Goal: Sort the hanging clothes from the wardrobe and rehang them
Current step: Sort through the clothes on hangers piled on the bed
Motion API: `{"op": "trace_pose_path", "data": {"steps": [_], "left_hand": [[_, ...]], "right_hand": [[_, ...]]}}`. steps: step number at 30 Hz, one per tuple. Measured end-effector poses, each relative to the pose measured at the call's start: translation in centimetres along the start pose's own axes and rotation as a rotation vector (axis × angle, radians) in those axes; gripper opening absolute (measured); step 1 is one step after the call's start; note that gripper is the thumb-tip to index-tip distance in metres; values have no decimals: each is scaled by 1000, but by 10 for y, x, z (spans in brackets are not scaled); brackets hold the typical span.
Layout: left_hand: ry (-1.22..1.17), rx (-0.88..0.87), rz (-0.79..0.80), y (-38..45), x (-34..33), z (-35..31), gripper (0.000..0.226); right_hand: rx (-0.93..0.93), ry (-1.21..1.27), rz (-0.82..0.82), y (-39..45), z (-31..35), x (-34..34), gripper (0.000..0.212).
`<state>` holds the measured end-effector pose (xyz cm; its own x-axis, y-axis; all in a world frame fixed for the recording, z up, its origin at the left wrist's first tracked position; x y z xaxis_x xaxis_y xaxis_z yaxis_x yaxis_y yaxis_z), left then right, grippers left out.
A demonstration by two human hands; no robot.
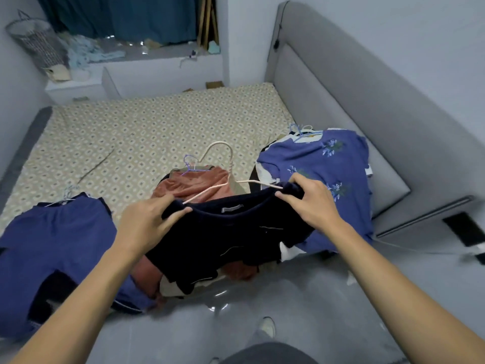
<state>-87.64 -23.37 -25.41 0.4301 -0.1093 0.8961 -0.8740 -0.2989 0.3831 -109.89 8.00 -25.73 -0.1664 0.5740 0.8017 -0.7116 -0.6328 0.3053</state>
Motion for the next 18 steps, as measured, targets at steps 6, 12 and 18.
{"op": "trace_pose_path", "data": {"steps": [6, 12, 18], "left_hand": [[-54, -127, -25, 13, -8, -63, 48], [-118, -183, -28, 62, -32, -139, 45], [-146, -105, 36, 133, -95, -204, 56]], "right_hand": [[-9, -101, -76, -42, -22, 69, 42], [-72, -153, -126, -37, -76, 135, 38], [-132, -167, -130, -4, -167, 185, 31]]}}
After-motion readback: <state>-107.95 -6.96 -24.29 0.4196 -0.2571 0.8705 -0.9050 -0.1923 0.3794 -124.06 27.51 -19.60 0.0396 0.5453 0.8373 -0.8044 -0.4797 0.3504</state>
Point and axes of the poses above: each hand's wrist, its own y-axis towards the middle knuckle, its own x-axis out of the back of the hand, z = x × y, the point moved 2 cm from there along y, towards the middle knuckle, and after that the axes turned 7 degrees about x, right-handed, at the moved point
